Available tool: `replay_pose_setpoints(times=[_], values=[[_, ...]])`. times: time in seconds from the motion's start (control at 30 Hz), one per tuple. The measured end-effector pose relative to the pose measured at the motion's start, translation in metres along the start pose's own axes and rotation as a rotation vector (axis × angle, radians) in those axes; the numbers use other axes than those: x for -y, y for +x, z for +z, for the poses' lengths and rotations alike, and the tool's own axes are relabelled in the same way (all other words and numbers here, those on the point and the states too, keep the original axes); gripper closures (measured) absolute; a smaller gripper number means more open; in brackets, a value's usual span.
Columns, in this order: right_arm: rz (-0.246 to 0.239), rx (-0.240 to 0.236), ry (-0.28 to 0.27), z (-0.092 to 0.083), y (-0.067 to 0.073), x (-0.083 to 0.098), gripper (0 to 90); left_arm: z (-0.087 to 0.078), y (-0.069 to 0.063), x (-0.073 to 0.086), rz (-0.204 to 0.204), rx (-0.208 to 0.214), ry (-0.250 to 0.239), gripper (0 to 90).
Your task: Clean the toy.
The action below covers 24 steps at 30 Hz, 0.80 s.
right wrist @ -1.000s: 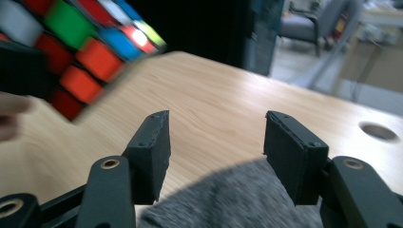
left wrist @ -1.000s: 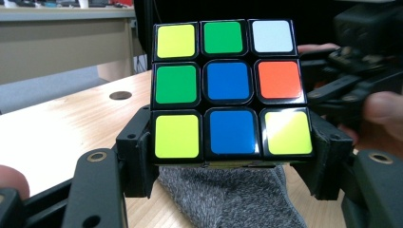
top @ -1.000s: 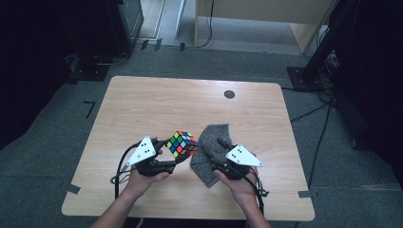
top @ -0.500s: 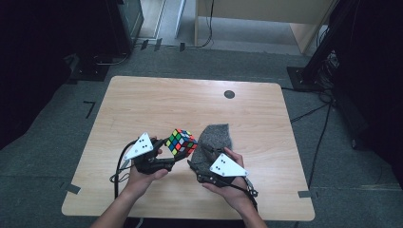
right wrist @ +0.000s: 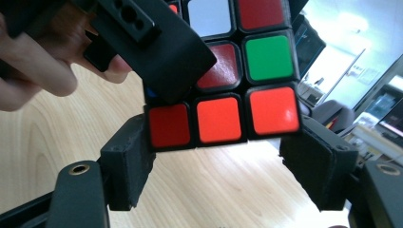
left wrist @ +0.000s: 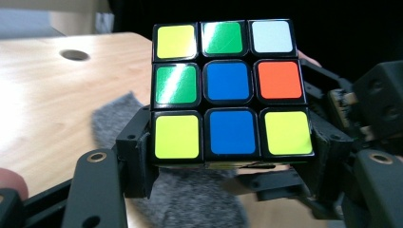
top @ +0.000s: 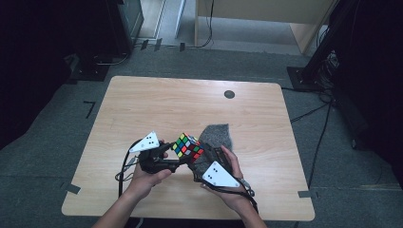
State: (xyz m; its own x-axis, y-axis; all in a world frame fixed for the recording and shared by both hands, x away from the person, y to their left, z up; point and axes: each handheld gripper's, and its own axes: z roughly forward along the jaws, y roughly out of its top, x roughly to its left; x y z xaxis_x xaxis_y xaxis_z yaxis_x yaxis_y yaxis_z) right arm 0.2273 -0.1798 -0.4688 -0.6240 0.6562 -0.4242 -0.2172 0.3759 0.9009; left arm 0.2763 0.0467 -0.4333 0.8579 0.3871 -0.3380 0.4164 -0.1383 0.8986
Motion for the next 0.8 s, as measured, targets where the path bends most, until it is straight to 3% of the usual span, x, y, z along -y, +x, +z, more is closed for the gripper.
replay_pose_setpoints(times=[0.2, 0.3, 0.4, 0.5, 0.6, 0.67, 0.8], values=[[-0.075, 0.012, -0.008, -0.003, 0.002, -0.002, 34.6, 0.0, 0.007, -0.001, -0.061, 0.045, 0.023, 33.8], [-0.047, -0.008, -0.005, -0.003, 0.001, -0.003, 34.8, 0.0, 0.008, -0.001, -0.065, 0.053, 0.024, 33.2], [0.015, -0.038, 0.004, -0.004, -0.002, -0.002, 34.9, -0.001, 0.007, -0.002, -0.046, 0.041, 0.01, 31.2], [0.044, -0.042, 0.031, -0.005, -0.007, 0.001, 34.9, -0.006, 0.008, -0.005, -0.034, 0.042, -0.016, 23.9], [0.117, -0.038, 0.052, -0.008, -0.016, 0.004, 34.9, -0.012, 0.011, -0.006, -0.017, 0.023, -0.043, 21.0], [0.178, -0.029, 0.062, -0.01, -0.023, 0.006, 35.0, -0.015, 0.012, -0.005, 0.021, -0.013, -0.046, 20.5], [0.285, -0.019, 0.084, -0.015, -0.035, 0.005, 34.9, -0.01, 0.009, 0.006, 0.194, -0.161, 0.016, 20.4]])
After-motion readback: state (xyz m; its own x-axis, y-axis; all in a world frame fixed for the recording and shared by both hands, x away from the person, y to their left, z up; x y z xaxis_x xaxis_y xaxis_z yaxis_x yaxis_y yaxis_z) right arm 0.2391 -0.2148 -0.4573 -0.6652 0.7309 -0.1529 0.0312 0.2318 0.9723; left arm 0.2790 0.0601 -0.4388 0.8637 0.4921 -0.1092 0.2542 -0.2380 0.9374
